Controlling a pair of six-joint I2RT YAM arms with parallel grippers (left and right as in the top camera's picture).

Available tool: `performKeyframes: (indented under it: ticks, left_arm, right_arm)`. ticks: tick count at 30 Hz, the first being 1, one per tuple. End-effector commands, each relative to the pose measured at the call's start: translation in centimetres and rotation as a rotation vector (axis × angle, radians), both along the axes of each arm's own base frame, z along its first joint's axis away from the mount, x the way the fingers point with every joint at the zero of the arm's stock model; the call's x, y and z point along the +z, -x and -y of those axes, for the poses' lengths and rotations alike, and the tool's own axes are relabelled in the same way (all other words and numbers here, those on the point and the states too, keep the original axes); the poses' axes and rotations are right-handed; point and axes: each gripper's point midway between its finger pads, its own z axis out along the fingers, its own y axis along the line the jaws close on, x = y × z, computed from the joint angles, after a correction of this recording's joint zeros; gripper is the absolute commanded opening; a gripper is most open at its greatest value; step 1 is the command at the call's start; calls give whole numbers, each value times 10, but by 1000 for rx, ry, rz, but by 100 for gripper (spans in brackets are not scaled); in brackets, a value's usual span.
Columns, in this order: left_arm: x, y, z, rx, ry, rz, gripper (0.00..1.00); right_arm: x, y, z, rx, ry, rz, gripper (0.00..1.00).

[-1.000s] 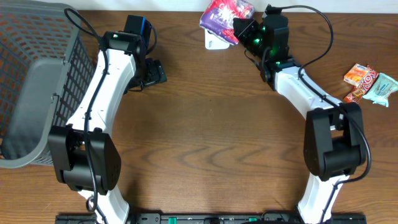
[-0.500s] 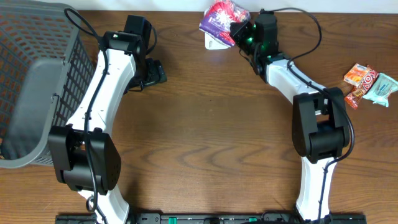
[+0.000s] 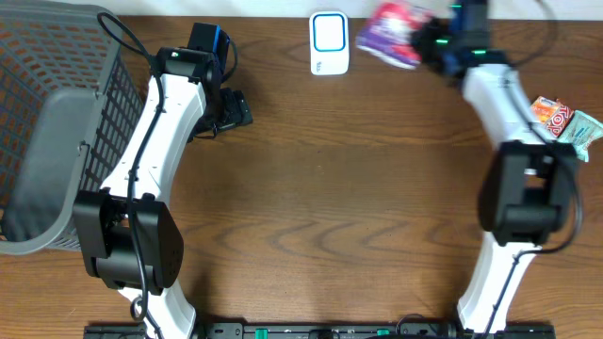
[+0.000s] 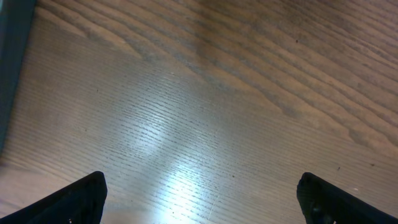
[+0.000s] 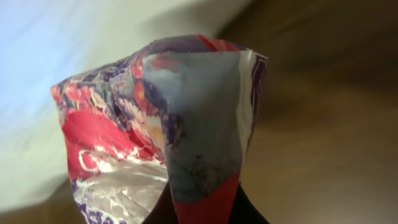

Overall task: Scan the item barcode
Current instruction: 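Carry the purple package right and drop it on the item pile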

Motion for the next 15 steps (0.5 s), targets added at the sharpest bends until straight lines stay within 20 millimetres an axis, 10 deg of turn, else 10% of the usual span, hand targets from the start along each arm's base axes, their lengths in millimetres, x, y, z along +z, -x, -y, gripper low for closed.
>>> performKeyframes:
  ticks: [1,10,15]
  left_arm:
    - [4,1,-4,1,-13,8,98]
    - [4,1,-4,1,-13,8,98]
    - [4,1,-4,1,-13,8,98]
  right_arm:
    - [54,11,83,-95,86,71,1]
    - [8,99,241,-285,200,-198,3]
    - [-3,133,277,-312,245,-284,70]
